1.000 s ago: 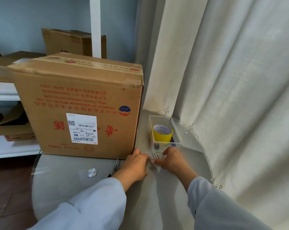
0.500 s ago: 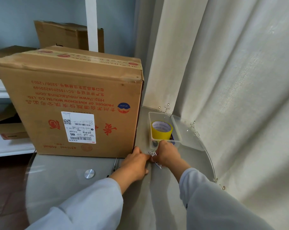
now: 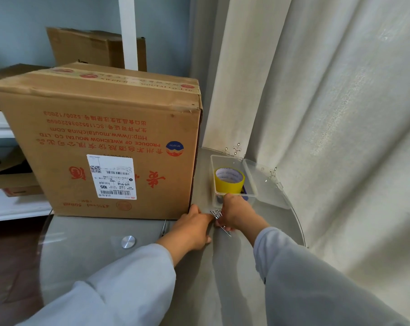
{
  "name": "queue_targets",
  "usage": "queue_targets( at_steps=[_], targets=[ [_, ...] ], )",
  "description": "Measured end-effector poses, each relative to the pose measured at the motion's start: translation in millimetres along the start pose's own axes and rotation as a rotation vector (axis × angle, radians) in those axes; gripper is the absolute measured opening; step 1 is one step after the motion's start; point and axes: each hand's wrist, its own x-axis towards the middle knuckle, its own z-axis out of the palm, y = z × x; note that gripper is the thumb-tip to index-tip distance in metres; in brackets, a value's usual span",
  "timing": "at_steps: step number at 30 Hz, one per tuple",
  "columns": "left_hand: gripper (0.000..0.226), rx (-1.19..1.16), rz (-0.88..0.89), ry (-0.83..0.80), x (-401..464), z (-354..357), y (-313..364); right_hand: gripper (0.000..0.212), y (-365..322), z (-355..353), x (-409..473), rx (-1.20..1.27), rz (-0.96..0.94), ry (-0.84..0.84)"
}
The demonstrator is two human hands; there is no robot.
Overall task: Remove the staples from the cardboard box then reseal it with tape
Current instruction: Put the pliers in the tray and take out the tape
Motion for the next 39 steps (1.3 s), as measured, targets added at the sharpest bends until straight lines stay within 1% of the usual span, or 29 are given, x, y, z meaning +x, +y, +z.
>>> queue_targets(
  at_steps=[1, 4, 6, 7, 8, 9, 11, 12, 17, 19, 21, 22, 23, 24, 25, 26, 27, 28, 30, 31, 33, 34, 36, 37, 39],
  targets=[
    [0.051, 0.003, -0.001, -0.003, 0, 0, 0, 0.025, -1, 0, -1, 0.000, -0.007, 0.011],
    [0.052, 0.012, -0.005, -0.008, 0, 0, 0, 0.025, -4, -3, -5, -0.047, -0.005, -0.032],
    [0.053, 0.012, -0.013, -0.009, 1, 0, 0, 0.029, -4, -4, -6, -0.047, -0.034, -0.015],
    [0.054, 0.010, -0.016, -0.010, 1, 0, 0, 0.027, -5, -4, -7, -0.043, -0.041, -0.007],
    [0.055, 0.009, -0.019, -0.012, 2, 0, 0, 0.017, -6, -4, -8, -0.062, -0.049, -0.002],
    [0.055, 0.008, -0.018, -0.014, 2, 0, -1, 0.016, -6, -3, -8, -0.089, -0.062, 0.016],
    [0.055, 0.008, -0.017, -0.017, 1, -1, -1, 0.038, -8, -2, -8, -0.160, -0.085, 0.052],
    [0.055, 0.009, -0.018, -0.017, 1, 0, -1, 0.042, -9, -1, -8, -0.184, -0.088, 0.063],
    [0.051, 0.009, -0.032, -0.026, -1, 1, -1, 0.042, -11, 6, -8, -0.264, -0.093, 0.097],
    [0.049, 0.016, -0.033, 0.028, -3, -2, 3, 0.044, -10, 6, -10, -0.231, -0.093, 0.107],
    [0.039, -0.012, -0.009, 0.197, -4, -8, 9, 0.044, -6, 2, -13, -0.147, -0.052, 0.087],
    [0.034, -0.036, 0.014, 0.290, -3, -13, 13, 0.039, -2, 0, -14, -0.099, -0.029, 0.072],
    [0.034, -0.052, 0.039, 0.350, 0, -18, 16, 0.029, 3, -2, -14, -0.072, -0.009, 0.064],
    [0.041, -0.053, 0.057, 0.358, 4, -23, 17, 0.015, 5, -3, -16, -0.062, 0.002, 0.062],
    [0.051, -0.041, 0.066, 0.326, 9, -28, 18, 0.016, 9, -7, -17, -0.061, 0.010, 0.072],
    [0.059, -0.019, 0.062, 0.269, 13, -31, 20, 0.026, 11, -11, -20, -0.072, 0.004, 0.094],
    [0.062, 0.007, 0.052, 0.213, 16, -33, 21, 0.028, 15, -17, -21, -0.081, -0.003, 0.112],
    [0.060, 0.028, 0.042, 0.180, 18, -32, 21, 0.028, 16, -23, -24, -0.075, -0.014, 0.134],
    [0.052, 0.020, 0.048, 0.172, 19, -30, 24, 0.027, 22, -42, -27, -0.012, -0.015, 0.190],
    [0.048, 0.012, 0.056, 0.180, 17, -28, 24, 0.023, 23, -49, -28, 0.040, -0.029, 0.228],
    [0.043, -0.004, 0.079, 0.185, 13, -24, 25, 0.007, 25, -63, -28, 0.128, -0.059, 0.342],
    [0.040, -0.020, 0.089, 0.180, 11, -23, 24, 0.010, 25, -69, -28, 0.155, -0.079, 0.409],
    [0.029, -0.060, 0.110, 0.199, 7, -18, 20, 0.013, 22, -72, -29, 0.119, -0.148, 0.487],
    [0.022, -0.078, 0.119, 0.223, 6, -15, 17, 0.015, 20, -71, -28, 0.067, -0.193, 0.486],
    [0.017, -0.099, 0.125, 0.277, 3, -11, 14, 0.021, 18, -62, -26, -0.119, -0.260, 0.424]
  ],
)
